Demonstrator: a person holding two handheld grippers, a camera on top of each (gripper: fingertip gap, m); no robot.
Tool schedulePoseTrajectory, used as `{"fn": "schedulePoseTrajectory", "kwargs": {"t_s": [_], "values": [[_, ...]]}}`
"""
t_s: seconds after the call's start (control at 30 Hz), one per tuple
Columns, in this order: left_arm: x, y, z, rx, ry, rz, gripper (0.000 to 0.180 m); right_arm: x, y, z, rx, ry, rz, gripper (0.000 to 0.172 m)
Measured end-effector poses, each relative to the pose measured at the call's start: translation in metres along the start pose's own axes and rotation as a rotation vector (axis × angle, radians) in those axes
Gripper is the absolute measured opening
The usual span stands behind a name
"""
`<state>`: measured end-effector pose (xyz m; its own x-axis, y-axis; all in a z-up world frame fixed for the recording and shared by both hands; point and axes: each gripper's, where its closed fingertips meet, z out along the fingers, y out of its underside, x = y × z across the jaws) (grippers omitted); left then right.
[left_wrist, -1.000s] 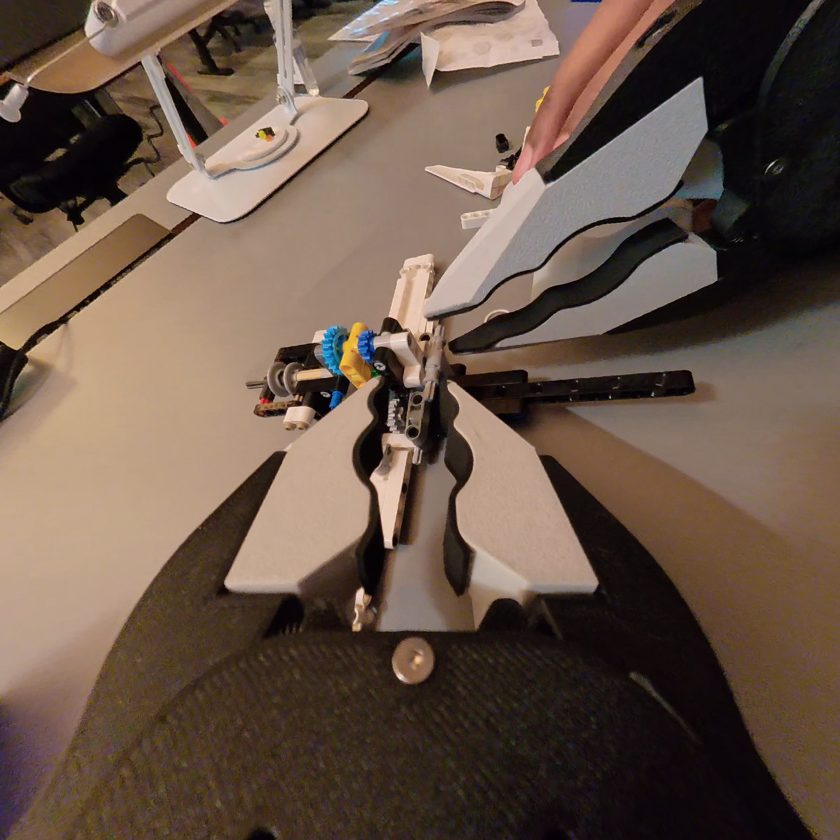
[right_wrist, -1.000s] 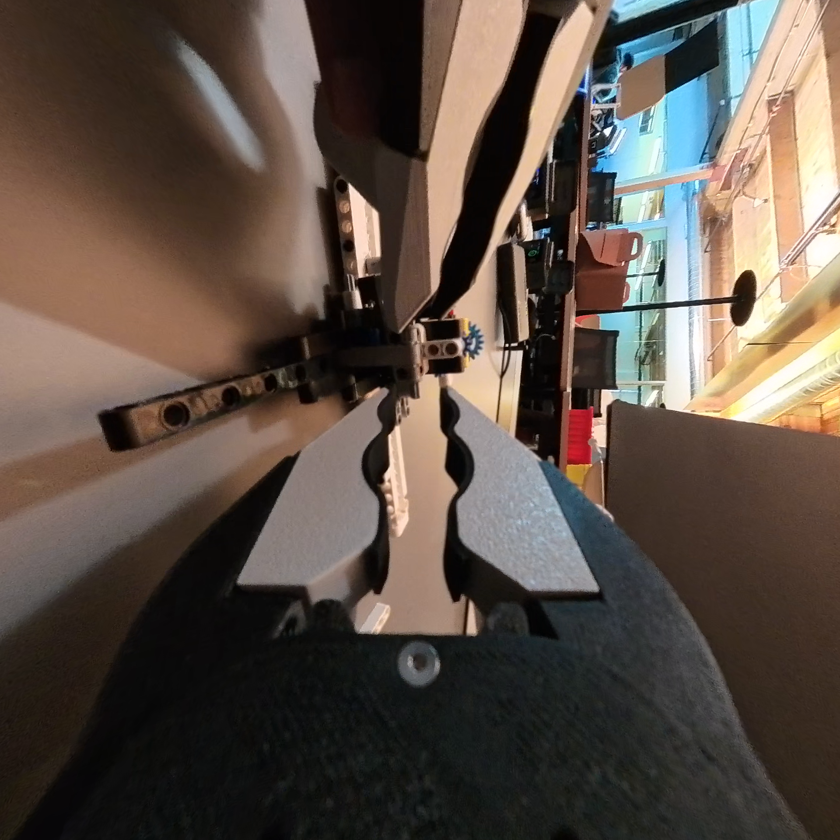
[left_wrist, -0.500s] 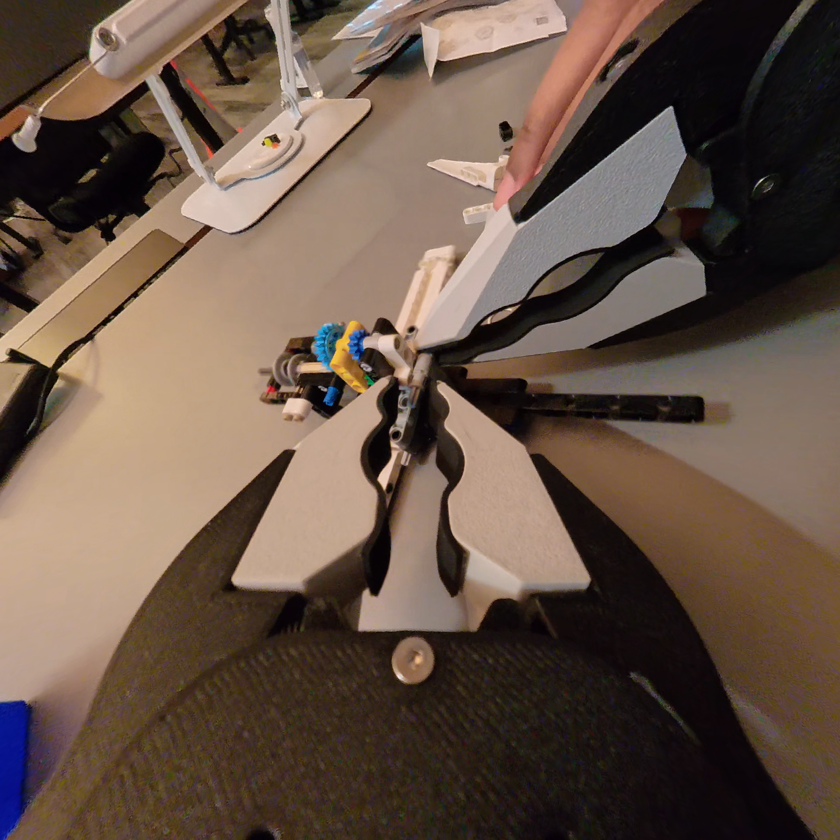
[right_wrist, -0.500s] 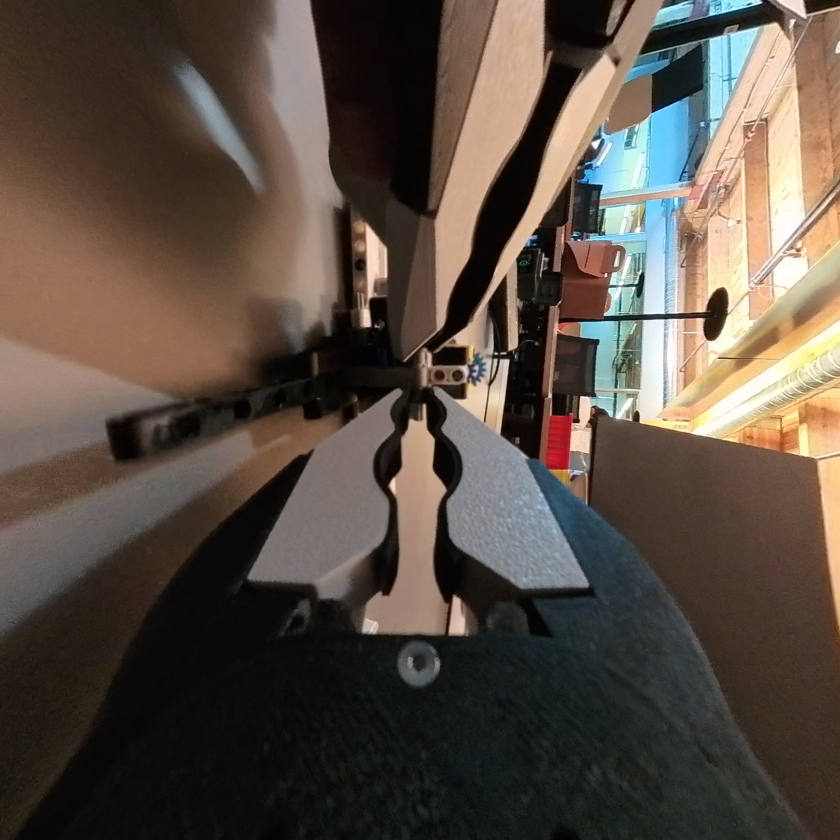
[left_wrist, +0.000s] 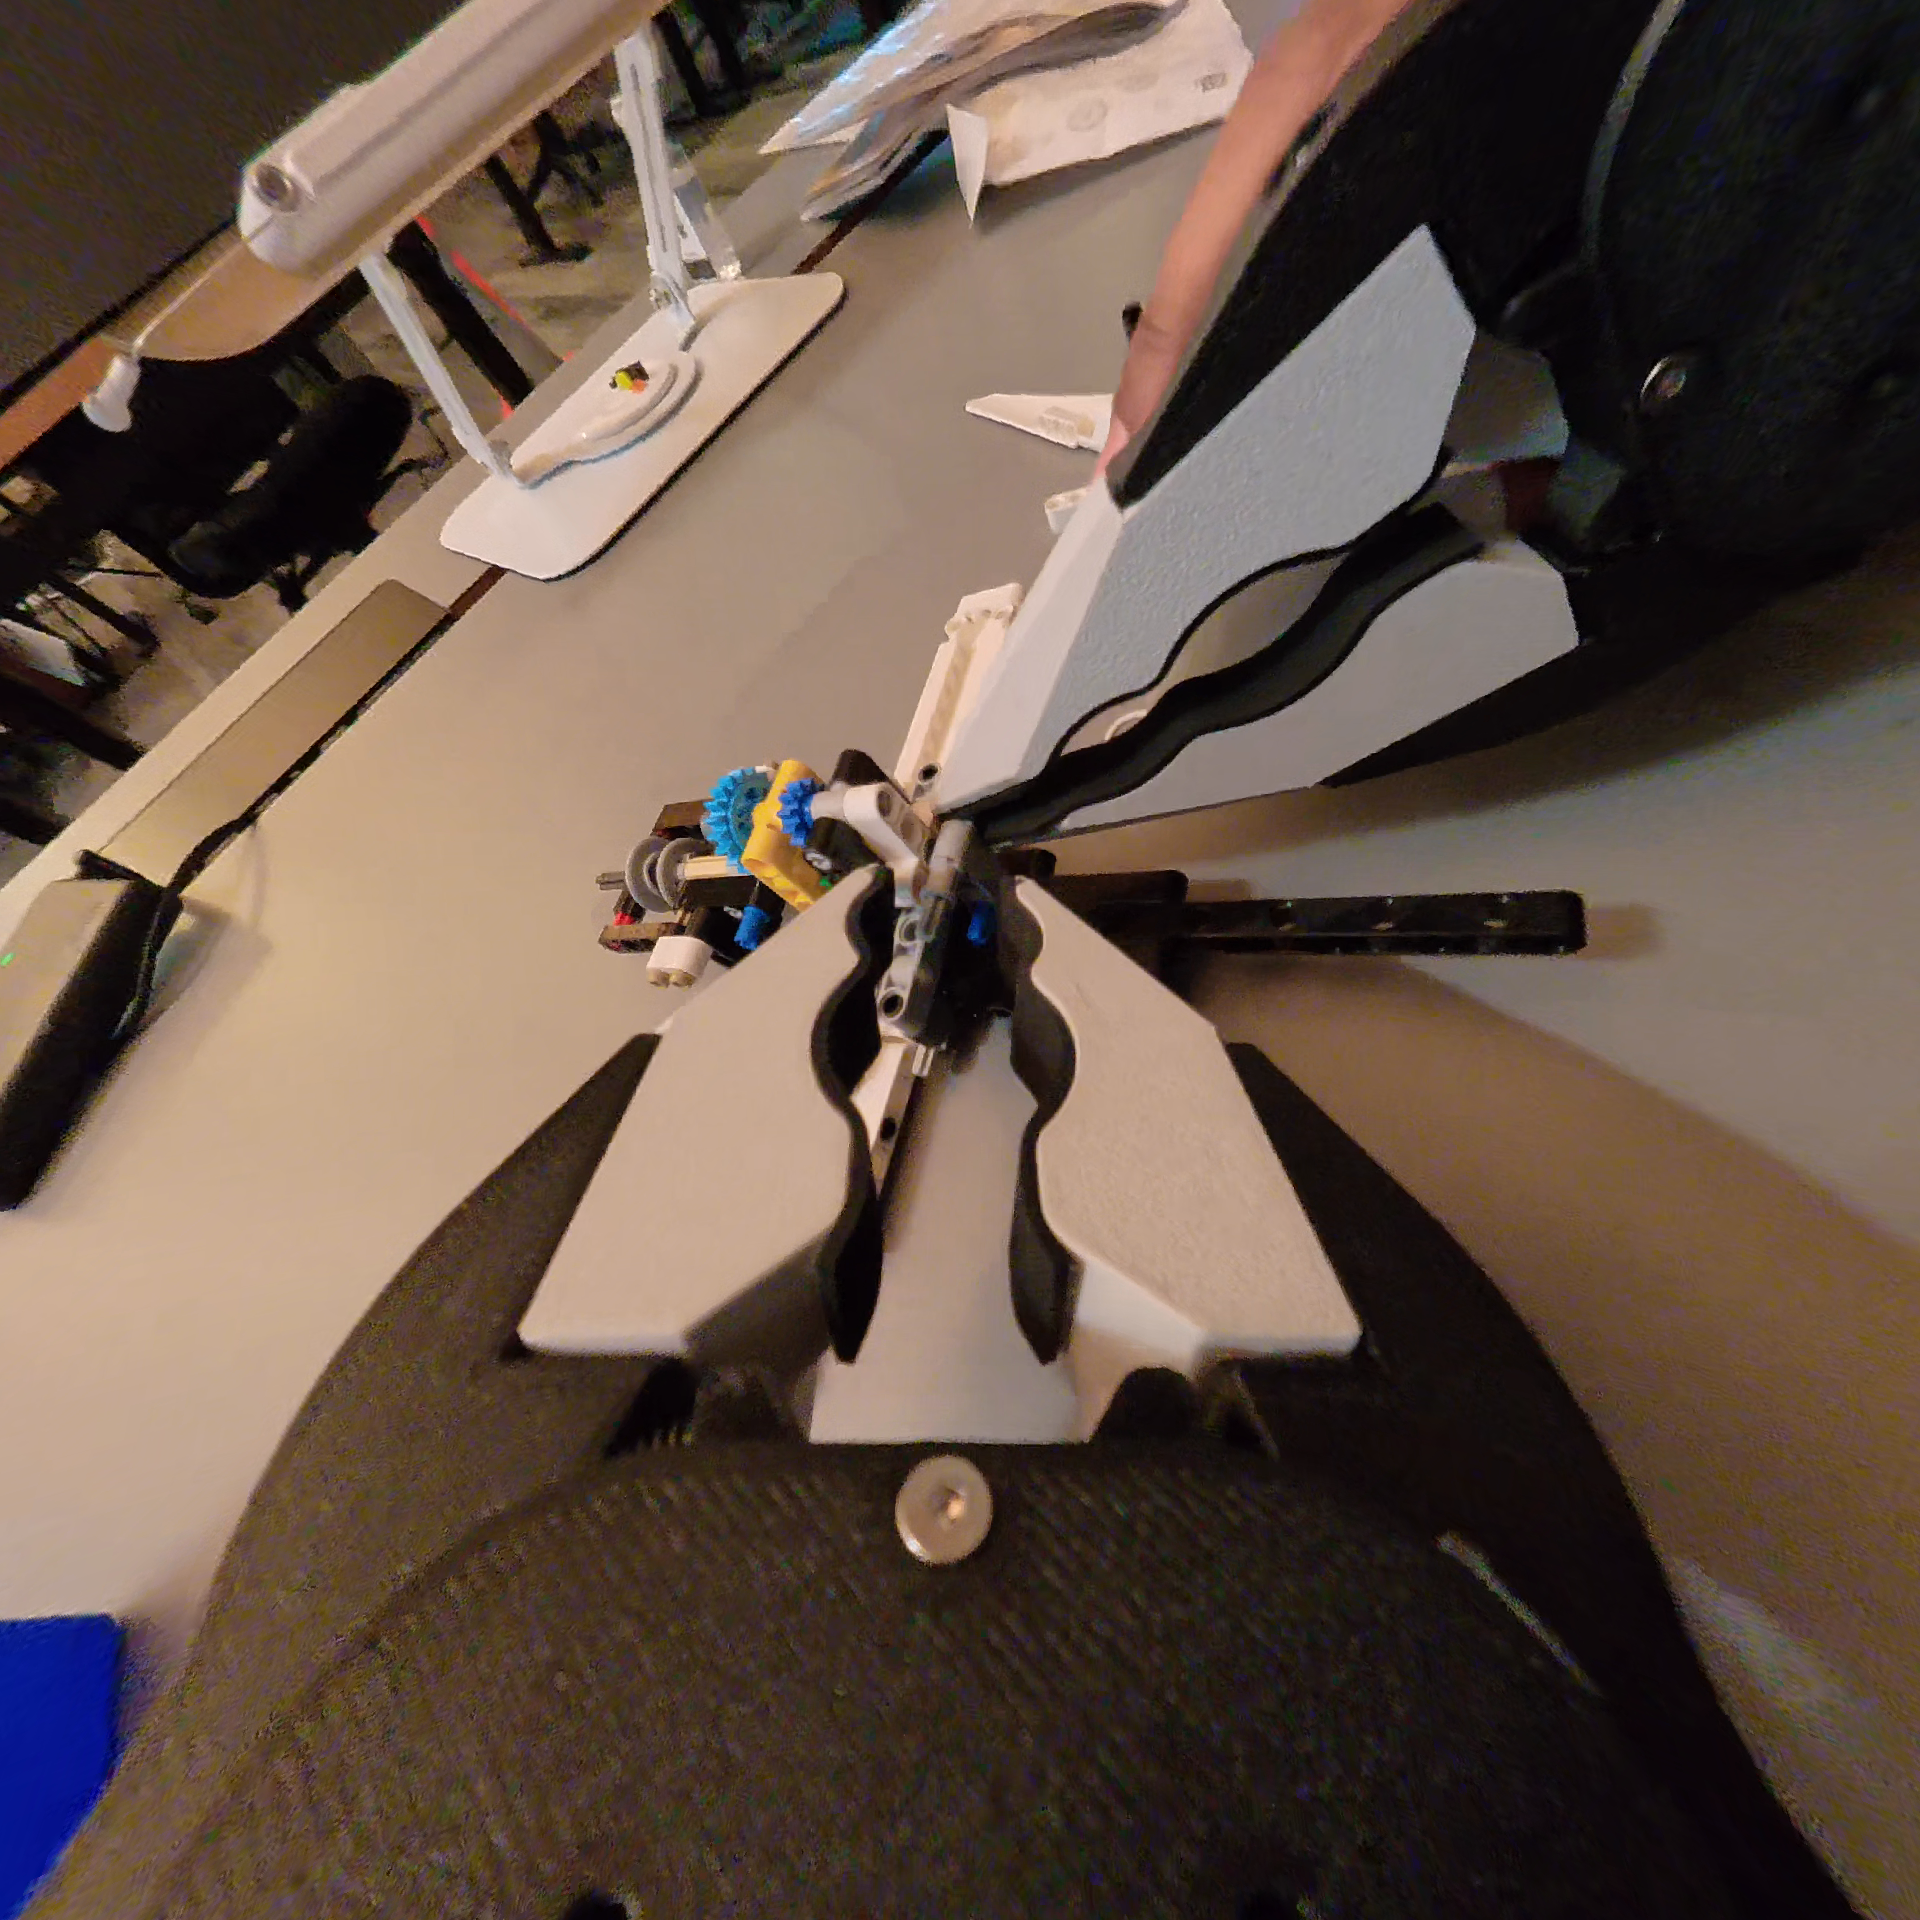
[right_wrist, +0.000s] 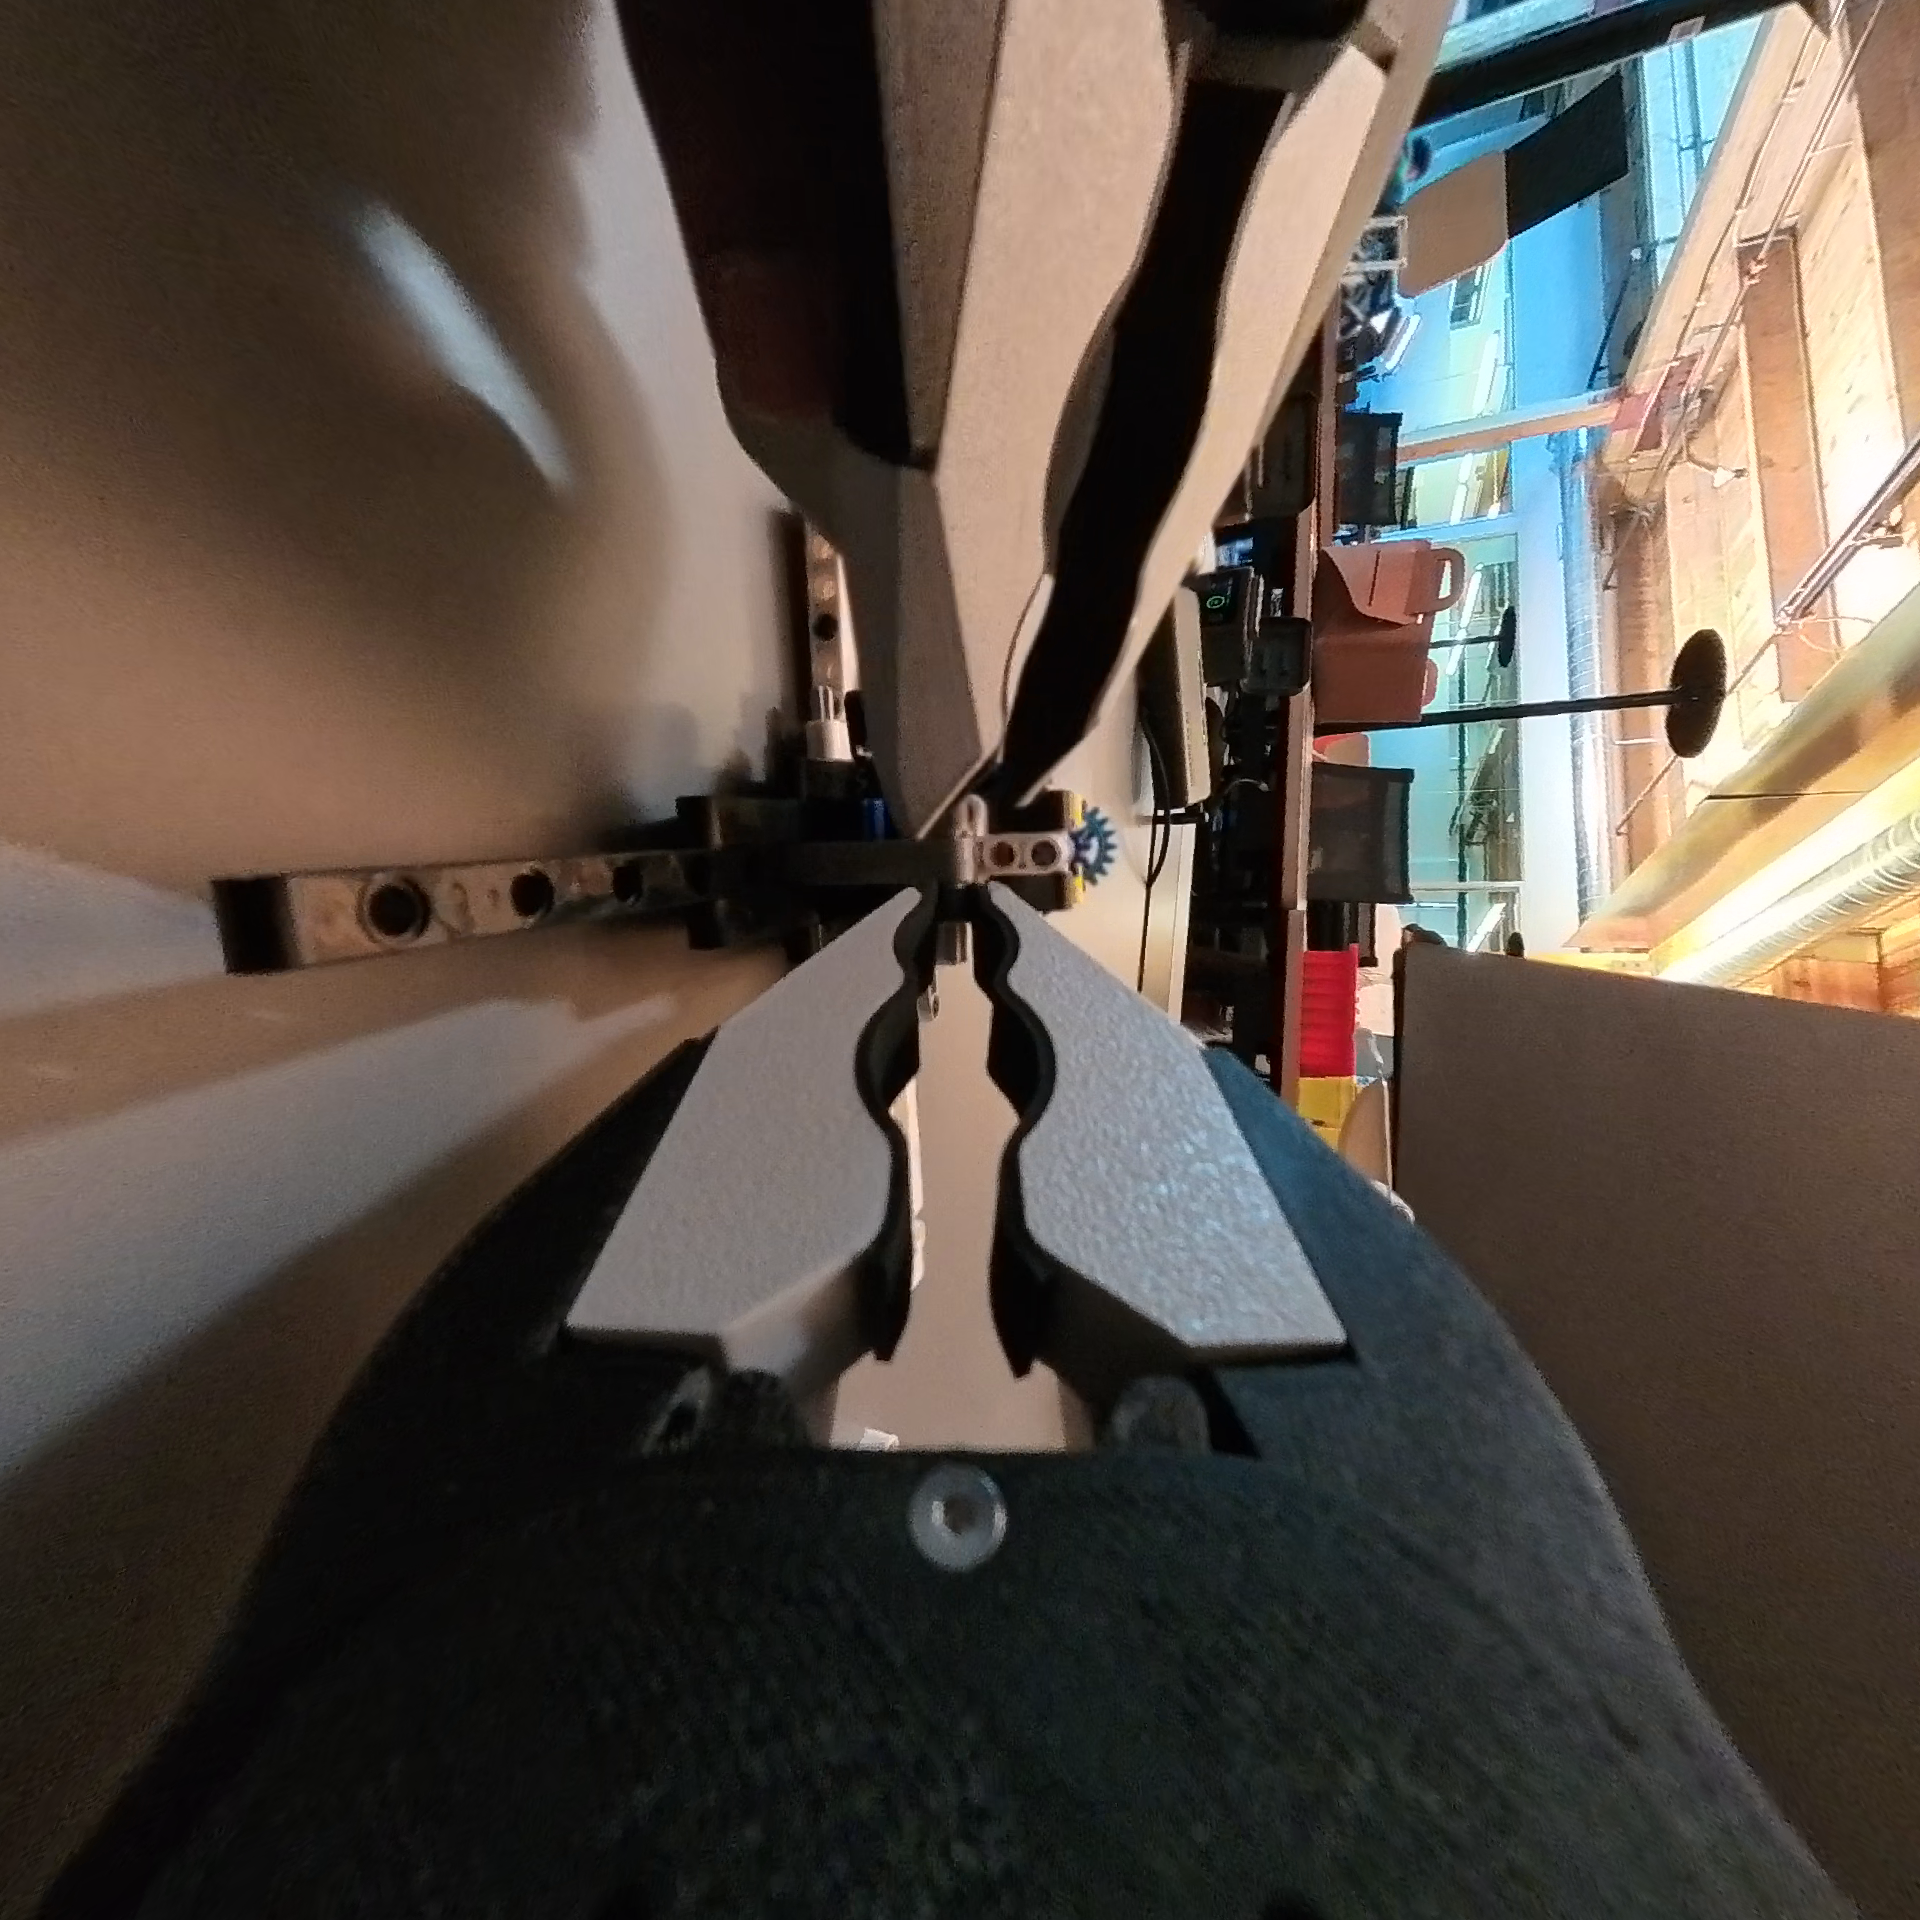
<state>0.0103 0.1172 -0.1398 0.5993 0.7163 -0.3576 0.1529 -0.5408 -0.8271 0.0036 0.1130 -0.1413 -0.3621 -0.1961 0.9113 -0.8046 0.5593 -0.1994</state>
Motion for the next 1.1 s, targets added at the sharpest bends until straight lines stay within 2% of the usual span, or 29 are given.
{"fn": "schedulePoseTrajectory", "kwargs": {"t_s": [0.1,0.3,0.53,0.63,0.73,0.87,1.1], "values": [[0.0,0.003,0.001,-0.02,-0.035,0.051,0.014,0.0,0.0,-0.001,0.003,0.0,0.003,0.004],[-0.001,0.001,0.0,-0.005,-0.019,0.029,0.011,-0.002,-0.003,-0.004,0.048,-0.058,0.125,0.004],[0.003,0.007,0.002,-0.039,-0.035,0.099,0.02,-0.002,-0.003,-0.007,0.053,-0.091,0.19,0.004],[0.002,0.023,0.003,-0.132,-0.013,0.067,0.028,-0.002,-0.003,-0.008,0.061,-0.107,0.224,0.004],[0.001,0.024,0.002,-0.138,0.015,0.026,0.032,-0.002,-0.003,-0.009,0.066,-0.11,0.226,0.004],[-0.002,0.028,0.004,-0.164,-0.018,0.036,0.019,-0.002,-0.003,-0.01,0.071,-0.114,0.233,0.004],[-0.001,0.028,0.005,-0.176,0.029,-0.046,0.019,-0.004,-0.009,-0.016,0.101,-0.146,0.287,0.004]]}}
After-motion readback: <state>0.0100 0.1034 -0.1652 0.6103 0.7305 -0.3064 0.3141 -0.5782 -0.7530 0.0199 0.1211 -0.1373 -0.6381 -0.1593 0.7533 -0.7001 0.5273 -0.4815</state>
